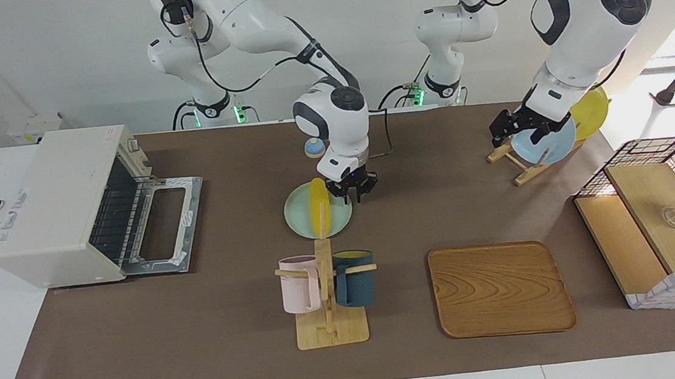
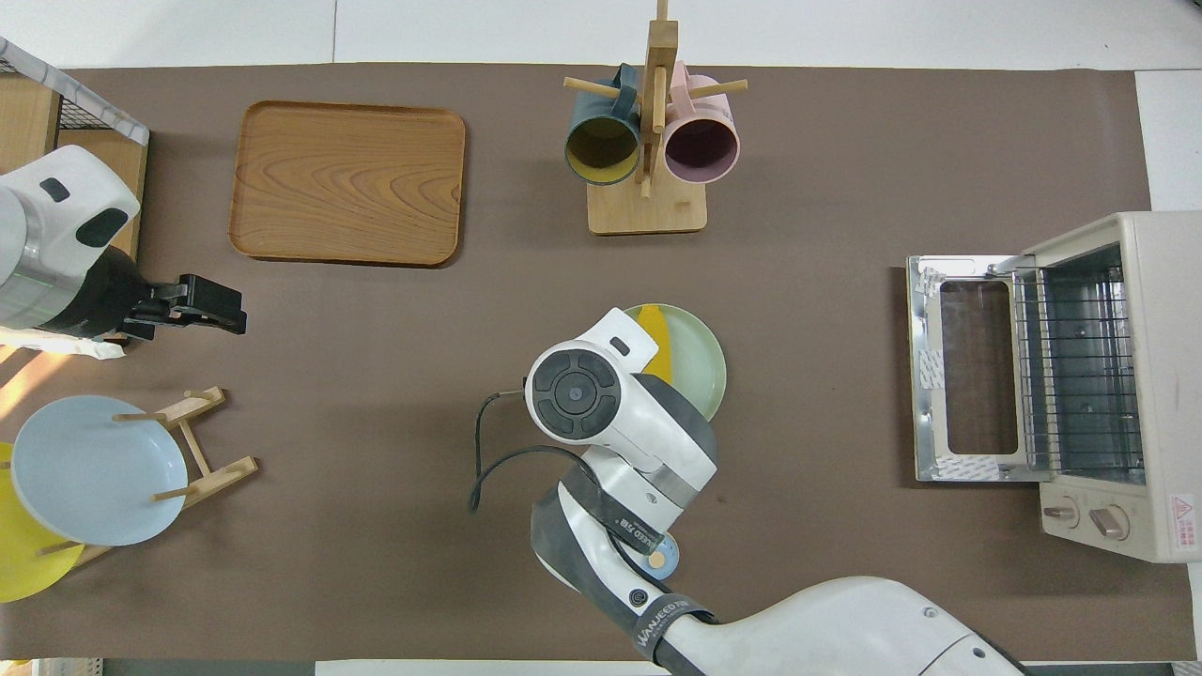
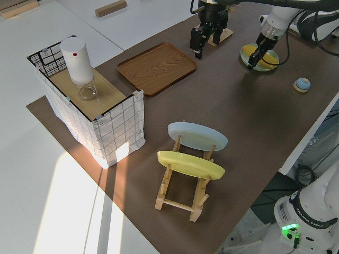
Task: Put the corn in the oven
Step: 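Carry the corn with the right gripper toward the open toaster oven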
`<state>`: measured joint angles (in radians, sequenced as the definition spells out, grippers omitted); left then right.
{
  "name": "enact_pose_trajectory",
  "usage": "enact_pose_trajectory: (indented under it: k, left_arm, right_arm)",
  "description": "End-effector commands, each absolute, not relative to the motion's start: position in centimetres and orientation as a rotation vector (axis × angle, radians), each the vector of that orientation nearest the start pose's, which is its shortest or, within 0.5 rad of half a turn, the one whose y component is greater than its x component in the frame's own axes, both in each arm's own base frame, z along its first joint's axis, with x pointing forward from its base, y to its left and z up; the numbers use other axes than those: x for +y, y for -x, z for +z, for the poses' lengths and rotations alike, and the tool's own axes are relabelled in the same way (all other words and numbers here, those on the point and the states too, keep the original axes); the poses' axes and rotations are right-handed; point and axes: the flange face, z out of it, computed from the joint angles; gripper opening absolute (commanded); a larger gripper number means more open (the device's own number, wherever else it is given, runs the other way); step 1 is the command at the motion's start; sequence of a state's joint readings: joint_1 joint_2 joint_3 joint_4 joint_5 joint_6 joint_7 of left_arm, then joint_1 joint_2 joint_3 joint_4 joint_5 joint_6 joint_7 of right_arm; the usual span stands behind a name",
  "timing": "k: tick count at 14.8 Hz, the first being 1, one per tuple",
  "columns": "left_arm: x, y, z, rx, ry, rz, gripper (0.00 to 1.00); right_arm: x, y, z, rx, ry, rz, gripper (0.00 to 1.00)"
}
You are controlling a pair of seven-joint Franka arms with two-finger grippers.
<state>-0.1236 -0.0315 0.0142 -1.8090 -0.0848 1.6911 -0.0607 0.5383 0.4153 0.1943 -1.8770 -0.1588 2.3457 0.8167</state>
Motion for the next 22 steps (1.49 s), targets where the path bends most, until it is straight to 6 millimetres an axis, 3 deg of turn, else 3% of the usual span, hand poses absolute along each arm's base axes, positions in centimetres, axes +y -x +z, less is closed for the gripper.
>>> enact_pose_trajectory:
  k: [1, 3, 4, 5, 8, 12, 15, 19, 22]
  left_arm:
    - [-6.4, -53.3, 55.2, 0.105, 3.172, 0.139, 1.0]
    - [-5.9, -53.2, 56.2, 0.189, 3.132, 0.171, 1.0]
    - [-5.6, -53.2, 56.8, 0.189, 3.134, 0.172, 1.0]
    - [-5.7, -53.3, 57.5, 0.189, 3.135, 0.164, 1.0]
    - [-6.0, -54.1, 59.4, 0.19, 3.151, 0.125, 1.0]
    - [-5.9, -54.5, 58.9, 0.185, 3.16, 0.114, 1.0]
    - [-6.2, -54.5, 58.4, 0.187, 3.162, 0.109, 1.0]
    - [-6.2, -54.5, 58.4, 0.191, 3.16, 0.114, 1.0]
    - [-6.3, -54.5, 58.3, 0.201, 3.159, 0.116, 1.0]
  right_arm:
    - [41.3, -48.0, 29.6, -0.025, 3.124, -0.146, 0.27]
    - [41.1, -48.0, 29.5, -0.028, 3.131, -0.146, 0.23]
    - [41.1, -47.9, 29.4, -0.032, 3.136, -0.141, 0.05]
    - [41.0, -47.9, 29.5, -0.037, 3.143, -0.142, 0.0]
    - [40.7, -48.2, 30.2, -0.183, 3.254, -0.207, 0.0]
    - [40.3, -50.2, 34.9, -0.262, 3.391, -0.172, 0.0]
    - [36.1, -51.5, 38.3, -0.243, 3.46, -0.1, 0.0]
    - [26.5, -52.3, 41.7, -0.074, 3.492, -0.06, 0.0]
    - [18.6, -51.2, 41.8, 0.076, 3.49, 0.039, 0.0]
